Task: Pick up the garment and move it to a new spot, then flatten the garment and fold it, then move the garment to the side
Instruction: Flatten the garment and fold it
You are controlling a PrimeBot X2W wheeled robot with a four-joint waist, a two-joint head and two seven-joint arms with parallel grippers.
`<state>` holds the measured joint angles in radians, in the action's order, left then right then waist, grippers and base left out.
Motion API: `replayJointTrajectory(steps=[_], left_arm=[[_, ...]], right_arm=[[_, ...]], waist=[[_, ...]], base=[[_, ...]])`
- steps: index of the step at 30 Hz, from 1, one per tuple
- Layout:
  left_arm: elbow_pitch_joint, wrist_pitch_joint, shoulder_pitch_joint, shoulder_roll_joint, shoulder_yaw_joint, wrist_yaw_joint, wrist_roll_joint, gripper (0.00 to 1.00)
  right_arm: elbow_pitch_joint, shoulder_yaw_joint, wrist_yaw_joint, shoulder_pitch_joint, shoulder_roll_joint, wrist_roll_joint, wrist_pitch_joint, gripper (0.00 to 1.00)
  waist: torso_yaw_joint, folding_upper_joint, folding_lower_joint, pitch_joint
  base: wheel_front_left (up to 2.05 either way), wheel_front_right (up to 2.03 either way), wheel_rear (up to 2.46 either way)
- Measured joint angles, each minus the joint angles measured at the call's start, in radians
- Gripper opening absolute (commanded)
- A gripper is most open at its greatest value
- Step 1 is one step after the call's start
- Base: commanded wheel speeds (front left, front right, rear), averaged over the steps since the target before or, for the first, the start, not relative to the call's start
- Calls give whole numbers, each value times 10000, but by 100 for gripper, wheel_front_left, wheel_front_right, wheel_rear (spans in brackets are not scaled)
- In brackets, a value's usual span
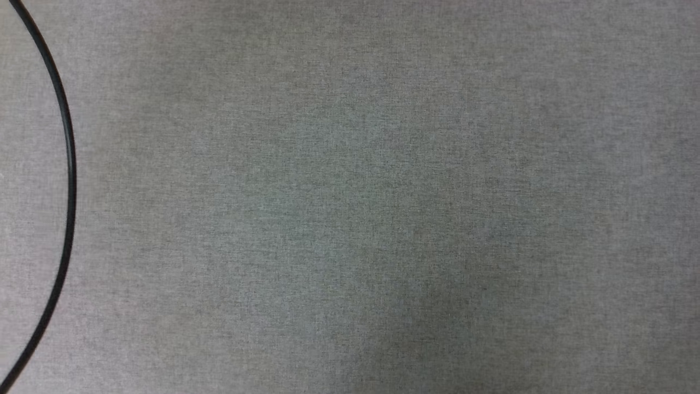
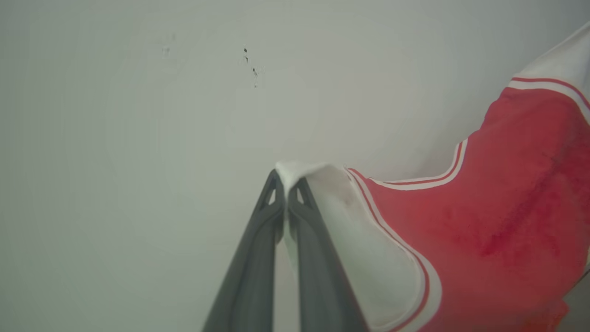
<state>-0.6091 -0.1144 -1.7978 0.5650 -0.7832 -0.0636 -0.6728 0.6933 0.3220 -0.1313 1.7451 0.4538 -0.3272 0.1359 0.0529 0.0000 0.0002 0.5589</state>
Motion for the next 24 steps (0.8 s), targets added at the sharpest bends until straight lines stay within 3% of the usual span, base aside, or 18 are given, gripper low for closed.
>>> replayJointTrajectory(steps=[4, 13, 20, 24], left_arm=[[-161, -337, 922, 222, -194, -65, -12, 0], [368, -1103, 4345, 552, -280, 424, -742, 0], [1726, -1358, 7826, 961, -257, 1390, -1444, 0], [2675, -1413, 9722, 1267, -326, 1960, -1764, 0]], right_arm=[[364, 456, 0, -655, -56, -604, -460, 0], [-35, 1689, 0, -3363, 144, -1996, -1300, 0], [-1202, 2719, 0, -6413, 840, -2757, -1319, 0], [-1768, 2769, 0, -8120, 1116, -2991, -1317, 0]], waist=[[-73, 0, 0, -55], [-72, 0, -1, -881], [-90, 0, -1, -1867], [-93, 0, -3, -2480]], base=[[0, 0, 0], [0, 0, 0], [0, 0, 0], [0, 0, 0]])
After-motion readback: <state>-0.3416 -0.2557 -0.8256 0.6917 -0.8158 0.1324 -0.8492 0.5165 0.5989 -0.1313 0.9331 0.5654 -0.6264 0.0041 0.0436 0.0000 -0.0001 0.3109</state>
